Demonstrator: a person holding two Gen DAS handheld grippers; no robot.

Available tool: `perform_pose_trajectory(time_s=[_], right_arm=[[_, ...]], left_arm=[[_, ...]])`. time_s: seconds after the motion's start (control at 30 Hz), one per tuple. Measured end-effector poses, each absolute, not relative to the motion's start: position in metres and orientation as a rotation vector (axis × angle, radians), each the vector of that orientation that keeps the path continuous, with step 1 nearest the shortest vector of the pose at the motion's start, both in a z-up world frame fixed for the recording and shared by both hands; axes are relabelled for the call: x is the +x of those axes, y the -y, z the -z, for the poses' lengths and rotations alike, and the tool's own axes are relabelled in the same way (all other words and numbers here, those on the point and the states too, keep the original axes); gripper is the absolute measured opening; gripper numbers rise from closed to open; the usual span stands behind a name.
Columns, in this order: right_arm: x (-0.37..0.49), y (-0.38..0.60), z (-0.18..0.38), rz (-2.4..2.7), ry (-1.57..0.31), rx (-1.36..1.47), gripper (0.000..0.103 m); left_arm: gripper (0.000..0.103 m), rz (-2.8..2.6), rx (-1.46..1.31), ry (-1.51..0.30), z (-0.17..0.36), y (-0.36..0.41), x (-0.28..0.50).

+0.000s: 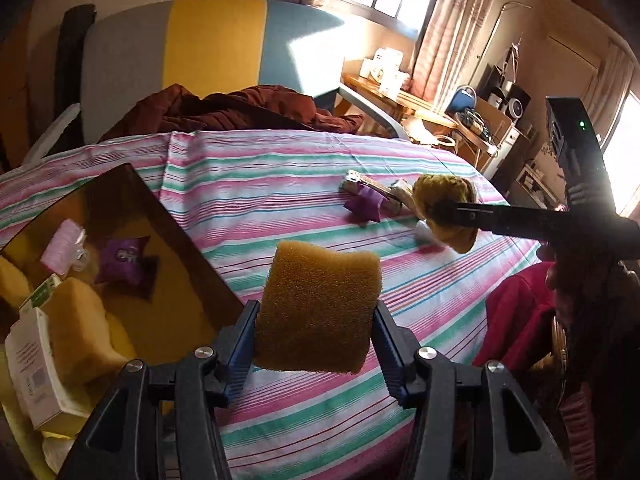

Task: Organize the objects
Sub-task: 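Carry the sponge and knitted toy over the gold tray and release both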

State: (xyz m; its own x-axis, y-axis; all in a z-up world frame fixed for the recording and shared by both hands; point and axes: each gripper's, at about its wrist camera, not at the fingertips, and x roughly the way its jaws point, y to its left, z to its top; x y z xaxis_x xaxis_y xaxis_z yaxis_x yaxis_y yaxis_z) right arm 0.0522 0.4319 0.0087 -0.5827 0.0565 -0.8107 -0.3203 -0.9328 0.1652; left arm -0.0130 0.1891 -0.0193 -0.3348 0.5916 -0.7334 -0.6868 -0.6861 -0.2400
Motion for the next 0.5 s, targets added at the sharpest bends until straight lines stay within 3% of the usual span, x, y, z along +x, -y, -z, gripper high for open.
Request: perform_pose_trajectory(time_s=[0.5], right_arm=[[0.002,-0.291,0.008,-2.896,-0.414,-1.449,0.051]], left_arm=[[0.055,-2.388,-1.125,0.123,0.003,-0.038,-0.043]])
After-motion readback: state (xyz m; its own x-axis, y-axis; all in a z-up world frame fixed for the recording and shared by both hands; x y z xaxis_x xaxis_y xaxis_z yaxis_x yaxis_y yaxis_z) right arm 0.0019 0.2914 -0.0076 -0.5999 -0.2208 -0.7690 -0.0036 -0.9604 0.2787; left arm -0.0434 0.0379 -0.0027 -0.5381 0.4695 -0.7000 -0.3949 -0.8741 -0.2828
